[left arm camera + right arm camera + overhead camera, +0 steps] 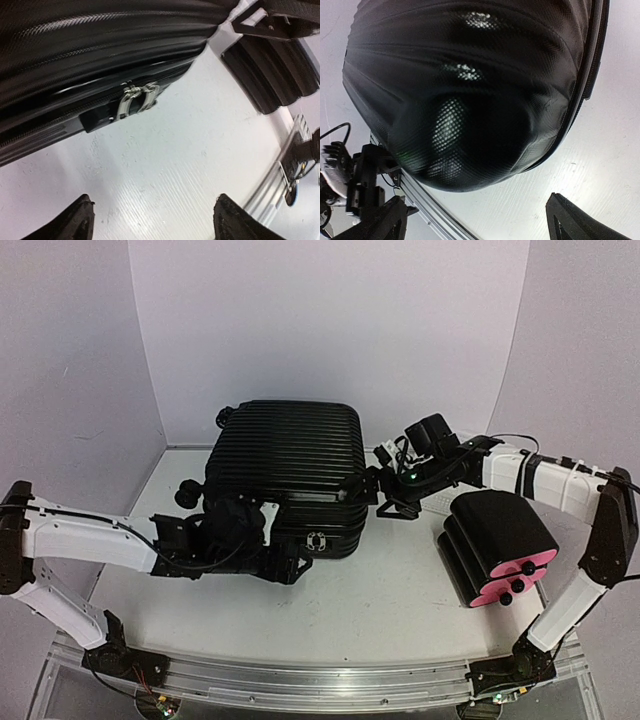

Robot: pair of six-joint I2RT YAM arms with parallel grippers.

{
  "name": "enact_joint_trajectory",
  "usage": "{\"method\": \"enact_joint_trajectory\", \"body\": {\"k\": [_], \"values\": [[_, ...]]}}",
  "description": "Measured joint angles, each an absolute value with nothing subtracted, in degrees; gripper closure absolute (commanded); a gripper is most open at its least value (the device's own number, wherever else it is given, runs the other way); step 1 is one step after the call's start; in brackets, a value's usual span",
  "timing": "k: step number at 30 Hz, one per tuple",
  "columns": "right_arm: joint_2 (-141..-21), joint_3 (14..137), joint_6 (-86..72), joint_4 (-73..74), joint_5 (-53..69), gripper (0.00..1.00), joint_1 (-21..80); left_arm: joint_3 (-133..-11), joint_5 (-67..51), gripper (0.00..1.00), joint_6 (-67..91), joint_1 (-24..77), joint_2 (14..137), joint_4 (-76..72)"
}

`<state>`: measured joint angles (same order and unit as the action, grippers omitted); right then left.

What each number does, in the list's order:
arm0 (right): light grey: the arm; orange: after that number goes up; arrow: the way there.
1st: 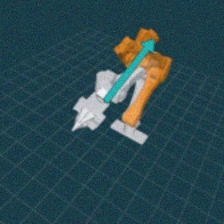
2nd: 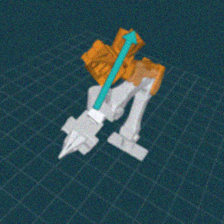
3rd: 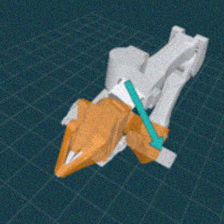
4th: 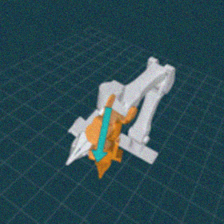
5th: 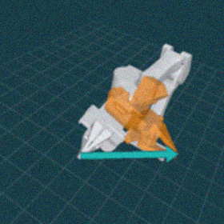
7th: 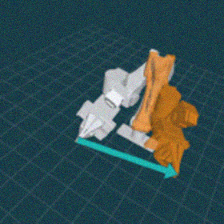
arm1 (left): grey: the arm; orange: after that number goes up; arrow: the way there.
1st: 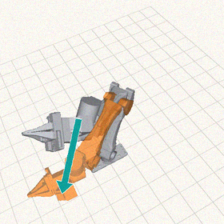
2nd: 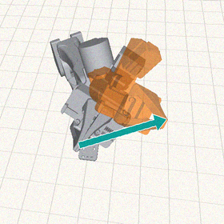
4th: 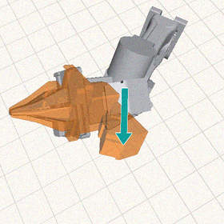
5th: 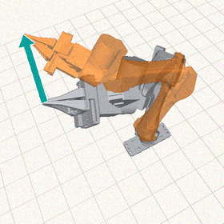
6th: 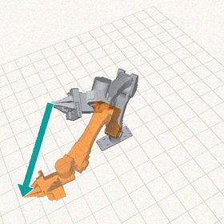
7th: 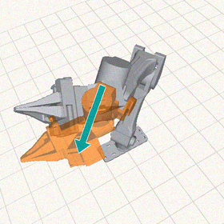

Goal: Open, take out, and arrange the luggage

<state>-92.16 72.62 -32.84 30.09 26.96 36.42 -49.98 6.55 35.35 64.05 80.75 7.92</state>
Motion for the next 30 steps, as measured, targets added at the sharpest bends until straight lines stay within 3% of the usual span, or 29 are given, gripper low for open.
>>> {"method": "enact_joint_trajectory", "body": {"k": [4,11,30], "values": [[-90.4,72.6,-32.8,30.0,26.9,0.02,36.4,-39.8,9.3,0.26,32.6,64.5,81.1,-10.0],[-89.3,72.6,-32.8,29.7,26.7,0.02,36.4,-36.5,11.9,0.47,26.2,65.0,89.2,-29.7],[-86.8,71.4,-32.3,29.7,26.1,0.02,36.4,-40.4,23.3,0.65,21.9,65.1,96.1,-37.1]]}}
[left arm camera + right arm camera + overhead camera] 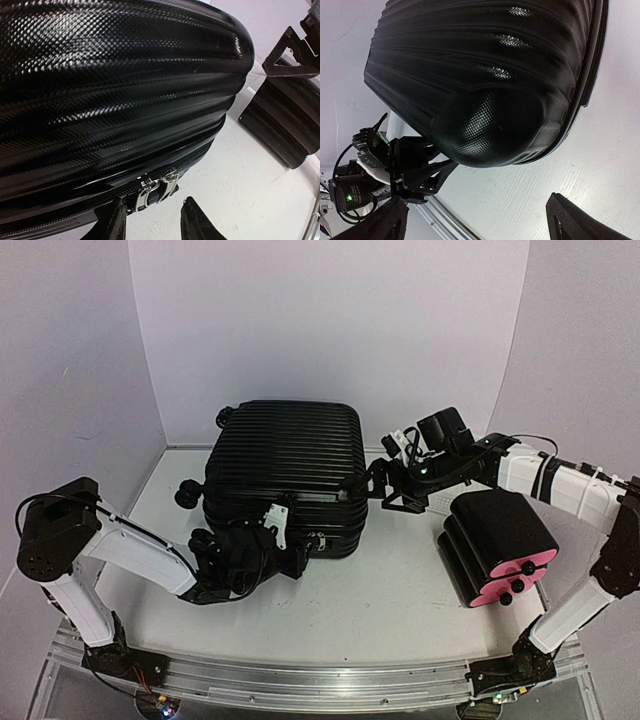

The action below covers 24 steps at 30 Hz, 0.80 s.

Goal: Open, take out, and arrange the luggage

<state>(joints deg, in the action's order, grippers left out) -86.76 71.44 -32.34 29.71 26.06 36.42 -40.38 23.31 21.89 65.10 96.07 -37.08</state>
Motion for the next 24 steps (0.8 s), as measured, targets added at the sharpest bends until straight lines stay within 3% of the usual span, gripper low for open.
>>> {"method": "enact_joint_trajectory", "body": {"k": [9,17,24], "values": [[-86.6,71.4,-32.3,29.7,25.9,0.02,36.4,-41.6,26.0,0.7,21.4,65.2,98.1,-37.2],[-86.5,71.4,-32.3,29.7,25.9,0.02,36.4,-42.2,27.4,0.64,21.4,65.5,101.3,-37.6],[-86.5,71.4,-32.3,29.7,25.9,0.02,36.4,-42.2,29.5,0.72,20.9,65.8,102.8,-40.2]]}}
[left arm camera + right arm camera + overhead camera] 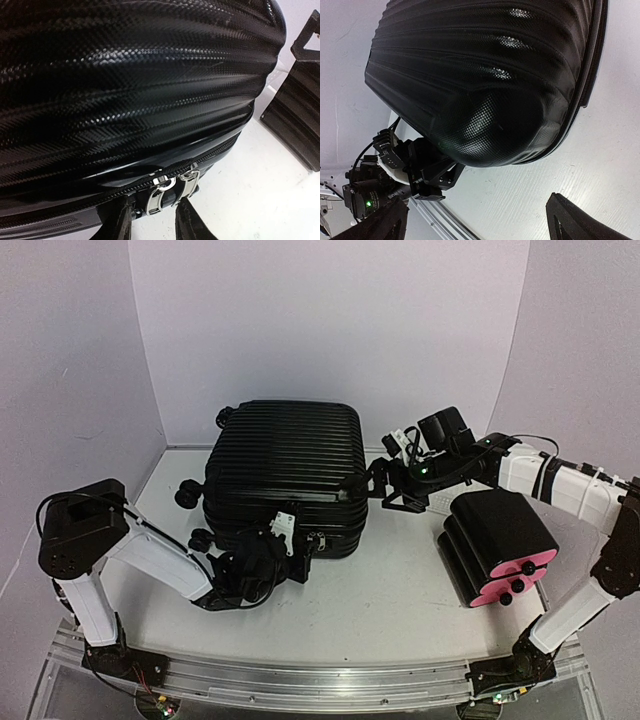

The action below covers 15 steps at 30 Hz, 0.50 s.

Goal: Open, take out, and arrange the luggage

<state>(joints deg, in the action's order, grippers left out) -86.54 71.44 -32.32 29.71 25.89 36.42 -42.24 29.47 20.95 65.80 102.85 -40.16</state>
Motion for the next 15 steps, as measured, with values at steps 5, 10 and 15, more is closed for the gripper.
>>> {"method": "enact_joint_trajectory", "body": {"k": [5,10,15], "values": [[-86.4,71.4,-32.3,29.7,25.9,0.02,36.4,-42.7,31.8,0.79,20.4,66.1,103.8,-41.1],[-85.9,71.4,-32.4,29.7,25.9,0.02,36.4,-43.6,33.2,0.87,19.4,66.4,104.5,-41.2],[-85.8,71.4,-32.4,29.7,25.9,0.02,36.4,-44.5,33.2,0.92,18.2,66.4,104.5,-42.0]]}}
